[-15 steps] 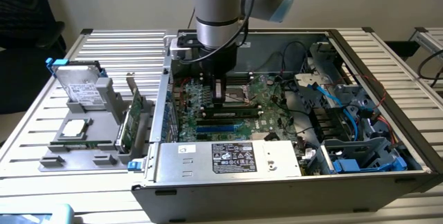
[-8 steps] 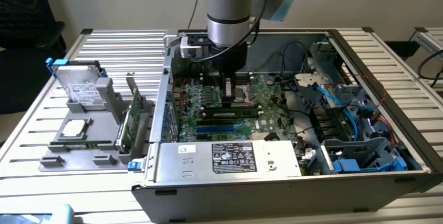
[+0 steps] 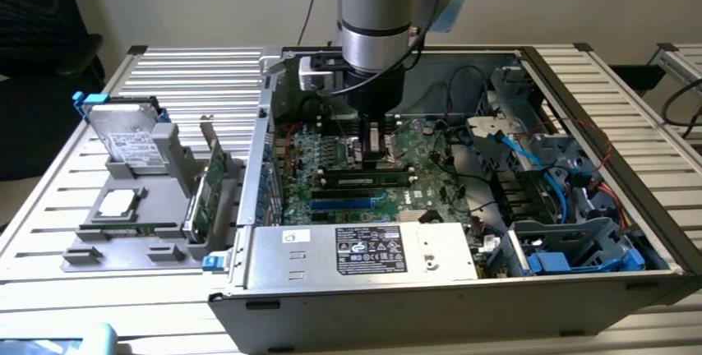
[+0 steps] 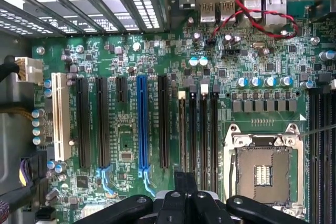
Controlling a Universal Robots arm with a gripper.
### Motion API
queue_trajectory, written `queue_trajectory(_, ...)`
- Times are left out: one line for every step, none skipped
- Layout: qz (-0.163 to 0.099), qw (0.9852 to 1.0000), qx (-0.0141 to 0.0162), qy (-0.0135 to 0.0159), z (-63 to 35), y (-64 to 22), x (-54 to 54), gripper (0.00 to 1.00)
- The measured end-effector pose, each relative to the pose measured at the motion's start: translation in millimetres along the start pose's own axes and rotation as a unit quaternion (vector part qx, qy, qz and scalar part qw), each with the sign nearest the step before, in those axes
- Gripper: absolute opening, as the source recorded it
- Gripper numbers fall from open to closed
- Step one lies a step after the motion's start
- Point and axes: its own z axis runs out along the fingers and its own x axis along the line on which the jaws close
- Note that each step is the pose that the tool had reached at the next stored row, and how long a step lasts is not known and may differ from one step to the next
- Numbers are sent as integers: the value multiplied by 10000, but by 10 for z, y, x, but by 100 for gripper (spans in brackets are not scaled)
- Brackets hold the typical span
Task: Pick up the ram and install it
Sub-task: 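Press down the ram until it locks into place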
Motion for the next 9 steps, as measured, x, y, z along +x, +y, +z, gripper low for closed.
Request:
queue_trajectory(0,10000,0,0,0,-11,0,11)
queue_trajectory(0,10000,0,0,0,-13,0,11)
queue_trajectory(1,10000,-1,0,-1,-13,1,11)
queue_trajectory(1,10000,-1,0,0,-13,1,11)
queue_trajectory(1,10000,-1,0,0,-13,1,11)
queue_trajectory(1,10000,-1,0,0,-14,1,11)
queue_trajectory(0,10000,-1,0,0,-14,1,11)
queue_trajectory(0,10000,-1,0,0,-14,1,11)
queue_trajectory(0,10000,-1,0,0,-14,1,11)
